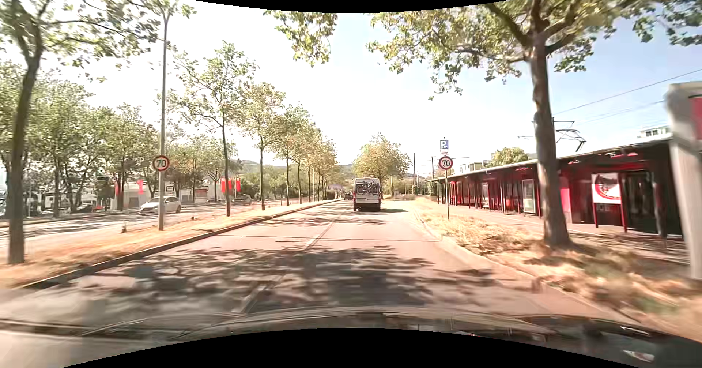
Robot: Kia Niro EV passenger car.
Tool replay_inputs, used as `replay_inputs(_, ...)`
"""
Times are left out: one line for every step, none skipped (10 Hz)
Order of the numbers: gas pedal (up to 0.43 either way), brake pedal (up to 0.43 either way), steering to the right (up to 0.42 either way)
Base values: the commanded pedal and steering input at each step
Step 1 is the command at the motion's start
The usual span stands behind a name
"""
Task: Follow the waypoints while adhering to traffic rules and regulations
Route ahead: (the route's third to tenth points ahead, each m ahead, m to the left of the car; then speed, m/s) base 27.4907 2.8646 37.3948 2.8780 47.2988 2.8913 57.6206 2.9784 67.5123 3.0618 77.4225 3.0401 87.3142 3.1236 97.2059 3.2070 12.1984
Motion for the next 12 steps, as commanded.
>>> replay_inputs(0.209,0.000,-0.001)
replay_inputs(0.209,0.000,-0.001)
replay_inputs(0.209,0.000,-0.001)
replay_inputs(0.209,0.000,-0.001)
replay_inputs(0.209,0.000,-0.001)
replay_inputs(0.209,0.000,-0.001)
replay_inputs(0.209,0.000,-0.001)
replay_inputs(0.209,0.000,-0.001)
replay_inputs(0.209,0.000,-0.001)
replay_inputs(0.209,0.000,-0.001)
replay_inputs(0.209,0.000,-0.001)
replay_inputs(0.209,0.000,-0.001)
